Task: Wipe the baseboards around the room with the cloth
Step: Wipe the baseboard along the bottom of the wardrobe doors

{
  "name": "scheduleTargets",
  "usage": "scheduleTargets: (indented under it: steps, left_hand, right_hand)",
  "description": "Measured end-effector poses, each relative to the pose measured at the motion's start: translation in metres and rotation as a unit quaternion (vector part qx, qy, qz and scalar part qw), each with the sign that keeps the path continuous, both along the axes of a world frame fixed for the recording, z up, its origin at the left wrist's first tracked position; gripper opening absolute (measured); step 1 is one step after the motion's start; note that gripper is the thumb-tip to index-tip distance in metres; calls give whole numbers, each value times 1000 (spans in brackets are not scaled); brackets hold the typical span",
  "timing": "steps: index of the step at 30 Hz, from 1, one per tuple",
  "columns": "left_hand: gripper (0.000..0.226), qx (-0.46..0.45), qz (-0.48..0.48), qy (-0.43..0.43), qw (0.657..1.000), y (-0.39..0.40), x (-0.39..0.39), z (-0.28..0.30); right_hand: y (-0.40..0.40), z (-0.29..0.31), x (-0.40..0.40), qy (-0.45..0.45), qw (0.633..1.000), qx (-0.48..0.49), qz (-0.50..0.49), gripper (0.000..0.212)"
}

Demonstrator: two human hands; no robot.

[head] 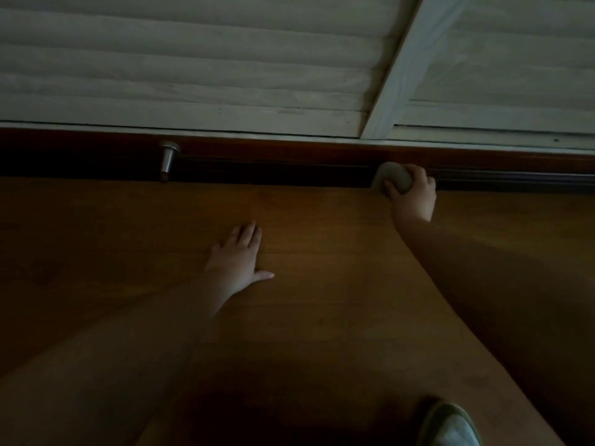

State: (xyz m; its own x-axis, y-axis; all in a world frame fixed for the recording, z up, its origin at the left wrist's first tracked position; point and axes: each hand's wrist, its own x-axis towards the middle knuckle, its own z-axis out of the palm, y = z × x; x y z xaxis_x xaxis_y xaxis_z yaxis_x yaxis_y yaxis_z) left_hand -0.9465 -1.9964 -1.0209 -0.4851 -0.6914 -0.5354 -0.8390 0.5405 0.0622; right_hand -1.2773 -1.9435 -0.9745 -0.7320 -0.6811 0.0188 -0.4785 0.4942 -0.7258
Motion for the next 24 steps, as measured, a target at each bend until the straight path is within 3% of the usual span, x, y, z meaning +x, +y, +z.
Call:
scheduleTargets:
  steps: [8,12,19,24]
  left_hand:
    - [113,4,-84,-5,996,1,-47,0]
    - [118,28,-97,-29,994,-4,-60,4]
    - [113,69,-103,-36,992,6,-32,9]
    - [108,21,-52,-25,998,6,-25,10]
  right_hand:
    - [12,-35,48,-45,997,42,45,52]
    - [-16,-39,84,-60,992,7,110,52]
    - [-45,-44,104,-84,986,12,145,51]
    - [-51,-47,84,-83,987,26,139,51]
